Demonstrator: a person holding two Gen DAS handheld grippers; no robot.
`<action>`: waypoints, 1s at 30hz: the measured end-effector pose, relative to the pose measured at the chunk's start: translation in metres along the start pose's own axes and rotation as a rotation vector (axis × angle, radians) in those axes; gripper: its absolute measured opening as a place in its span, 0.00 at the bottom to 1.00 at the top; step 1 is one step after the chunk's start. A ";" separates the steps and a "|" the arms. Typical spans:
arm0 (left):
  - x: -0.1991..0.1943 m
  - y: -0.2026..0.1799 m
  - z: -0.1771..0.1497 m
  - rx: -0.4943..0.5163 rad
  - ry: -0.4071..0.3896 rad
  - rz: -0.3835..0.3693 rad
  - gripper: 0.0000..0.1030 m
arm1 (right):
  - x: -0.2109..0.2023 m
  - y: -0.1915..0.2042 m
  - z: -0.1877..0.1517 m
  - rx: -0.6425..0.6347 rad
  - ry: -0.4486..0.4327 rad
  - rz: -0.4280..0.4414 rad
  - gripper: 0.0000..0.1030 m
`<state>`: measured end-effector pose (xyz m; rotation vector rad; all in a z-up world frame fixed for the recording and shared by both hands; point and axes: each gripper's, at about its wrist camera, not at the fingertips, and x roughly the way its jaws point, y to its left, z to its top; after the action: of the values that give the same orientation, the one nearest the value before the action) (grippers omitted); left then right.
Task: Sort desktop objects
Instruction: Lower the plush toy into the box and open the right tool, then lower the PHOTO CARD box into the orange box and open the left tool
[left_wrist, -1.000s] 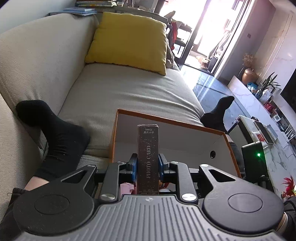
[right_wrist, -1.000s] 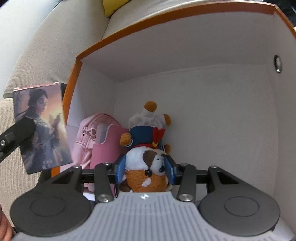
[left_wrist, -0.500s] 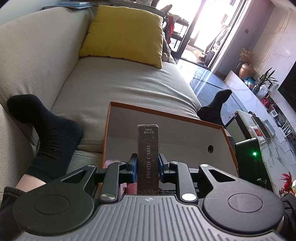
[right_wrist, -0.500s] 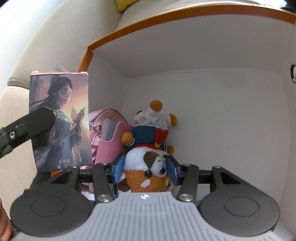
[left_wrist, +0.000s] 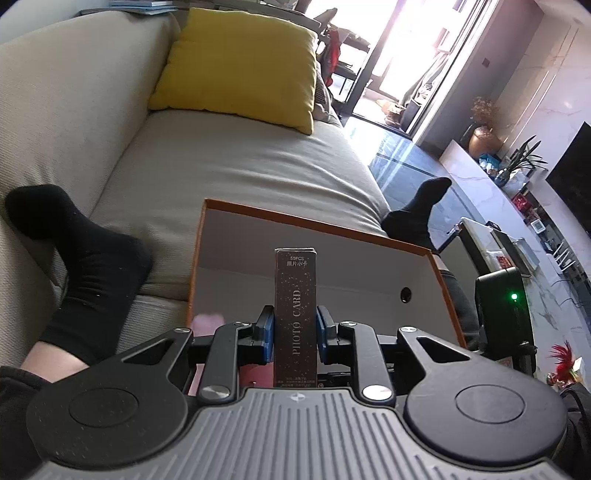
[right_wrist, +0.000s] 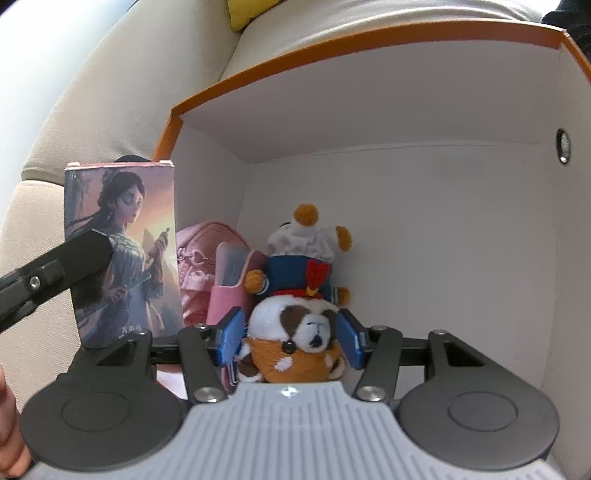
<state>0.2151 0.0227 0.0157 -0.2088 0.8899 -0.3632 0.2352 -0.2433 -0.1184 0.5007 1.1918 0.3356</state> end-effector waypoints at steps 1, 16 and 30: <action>0.001 -0.001 0.000 0.001 0.002 -0.005 0.24 | -0.002 0.000 0.000 -0.009 0.000 -0.003 0.54; 0.076 -0.042 -0.008 0.009 0.237 -0.085 0.24 | -0.044 -0.021 0.013 -0.456 0.026 -0.307 0.41; 0.129 -0.051 -0.022 -0.011 0.434 0.005 0.27 | 0.001 -0.008 0.005 -0.849 0.172 -0.236 0.40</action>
<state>0.2609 -0.0753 -0.0741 -0.1391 1.3196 -0.4060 0.2405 -0.2502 -0.1217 -0.4091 1.1382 0.6423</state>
